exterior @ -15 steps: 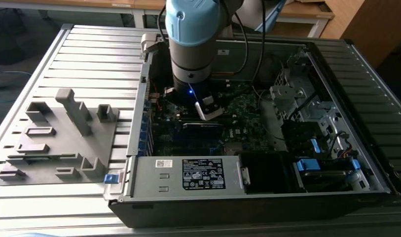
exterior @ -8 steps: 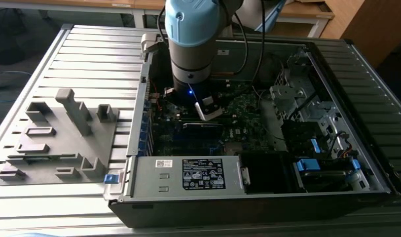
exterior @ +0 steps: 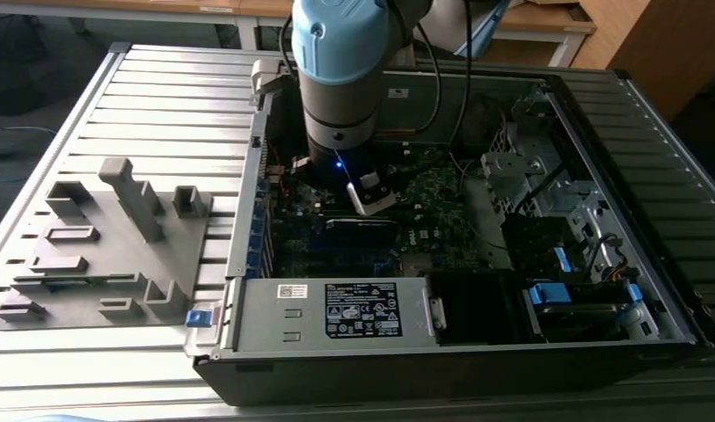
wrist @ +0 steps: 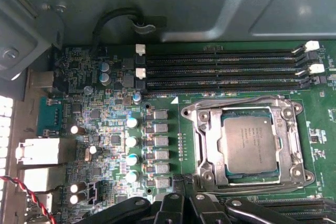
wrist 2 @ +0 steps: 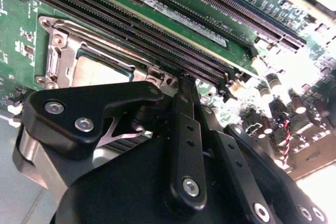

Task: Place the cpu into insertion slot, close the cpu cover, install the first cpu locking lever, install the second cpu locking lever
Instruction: 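Install the second cpu locking lever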

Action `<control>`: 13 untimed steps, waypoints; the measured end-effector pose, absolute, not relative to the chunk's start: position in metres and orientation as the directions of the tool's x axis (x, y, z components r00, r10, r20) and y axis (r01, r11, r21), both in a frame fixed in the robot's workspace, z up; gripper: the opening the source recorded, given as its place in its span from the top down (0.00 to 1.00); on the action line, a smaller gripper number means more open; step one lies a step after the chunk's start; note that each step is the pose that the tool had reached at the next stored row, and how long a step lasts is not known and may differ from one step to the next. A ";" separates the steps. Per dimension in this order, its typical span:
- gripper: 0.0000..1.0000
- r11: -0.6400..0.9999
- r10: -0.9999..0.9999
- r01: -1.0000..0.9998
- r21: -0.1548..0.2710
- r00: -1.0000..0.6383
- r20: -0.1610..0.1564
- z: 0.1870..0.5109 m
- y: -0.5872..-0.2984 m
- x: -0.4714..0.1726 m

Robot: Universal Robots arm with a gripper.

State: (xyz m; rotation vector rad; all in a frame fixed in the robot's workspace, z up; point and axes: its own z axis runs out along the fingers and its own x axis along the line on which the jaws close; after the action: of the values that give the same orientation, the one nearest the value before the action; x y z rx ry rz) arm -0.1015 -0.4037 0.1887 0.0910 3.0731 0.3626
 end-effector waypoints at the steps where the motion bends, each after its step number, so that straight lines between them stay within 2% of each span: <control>1: 0.89 0.971 0.064 0.053 0.234 -0.997 -0.039 0.189 -0.404 -0.101; 13: 0.89 0.971 0.064 0.053 0.234 -0.997 -0.039 0.203 -0.404 -0.101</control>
State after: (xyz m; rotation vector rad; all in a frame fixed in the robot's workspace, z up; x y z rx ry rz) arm -0.1015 -0.4036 0.2026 0.0909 3.0729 0.3634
